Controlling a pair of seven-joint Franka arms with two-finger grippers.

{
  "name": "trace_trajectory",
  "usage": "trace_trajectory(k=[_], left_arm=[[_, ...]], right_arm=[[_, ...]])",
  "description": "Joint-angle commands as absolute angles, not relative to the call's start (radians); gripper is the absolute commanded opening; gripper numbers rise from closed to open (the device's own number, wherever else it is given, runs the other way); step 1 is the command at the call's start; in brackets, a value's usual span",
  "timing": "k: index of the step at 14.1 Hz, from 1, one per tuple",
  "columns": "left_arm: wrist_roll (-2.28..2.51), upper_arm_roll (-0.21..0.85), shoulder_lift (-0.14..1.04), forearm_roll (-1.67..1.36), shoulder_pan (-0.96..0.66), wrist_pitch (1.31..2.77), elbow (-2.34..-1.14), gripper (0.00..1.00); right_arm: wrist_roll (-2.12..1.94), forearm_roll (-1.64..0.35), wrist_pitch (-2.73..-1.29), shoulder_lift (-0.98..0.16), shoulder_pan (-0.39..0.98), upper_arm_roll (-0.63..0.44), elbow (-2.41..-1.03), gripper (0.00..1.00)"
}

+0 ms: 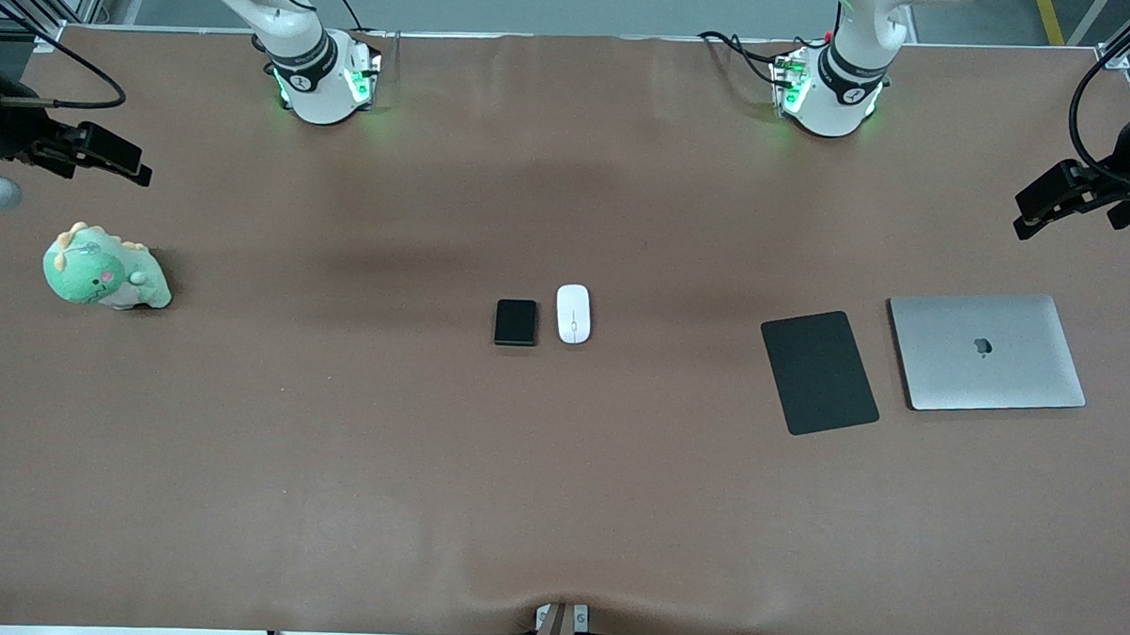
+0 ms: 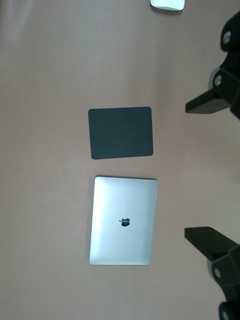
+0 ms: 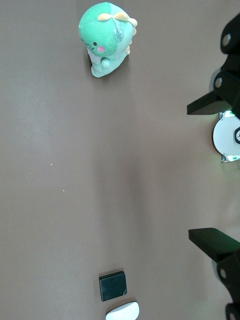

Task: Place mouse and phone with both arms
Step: 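Move the left gripper toward the white mouse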

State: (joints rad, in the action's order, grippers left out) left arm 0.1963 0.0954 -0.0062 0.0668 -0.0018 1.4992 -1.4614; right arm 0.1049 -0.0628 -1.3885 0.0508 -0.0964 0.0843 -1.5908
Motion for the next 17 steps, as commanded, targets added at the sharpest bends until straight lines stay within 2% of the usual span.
trace_trajectory(k=[1,12,17], left_arm=[[0.204,0.095,-0.002,0.048,0.002,1.486,-1.447,1.00],[0.247,0.107,0.029,0.041,-0.018,1.491,-1.448,1.00],[0.302,0.126,0.092,0.022,-0.127,1.500,-1.456,1.00]], right_arm=[[0.097,-0.077,-1.374,0.044,-0.101,0.089,-1.571,1.00],[0.097,-0.080,-1.376,0.040,-0.104,0.089,-1.565,1.00],[0.097,-0.081,-1.376,0.037,-0.107,0.089,-1.563,1.00]])
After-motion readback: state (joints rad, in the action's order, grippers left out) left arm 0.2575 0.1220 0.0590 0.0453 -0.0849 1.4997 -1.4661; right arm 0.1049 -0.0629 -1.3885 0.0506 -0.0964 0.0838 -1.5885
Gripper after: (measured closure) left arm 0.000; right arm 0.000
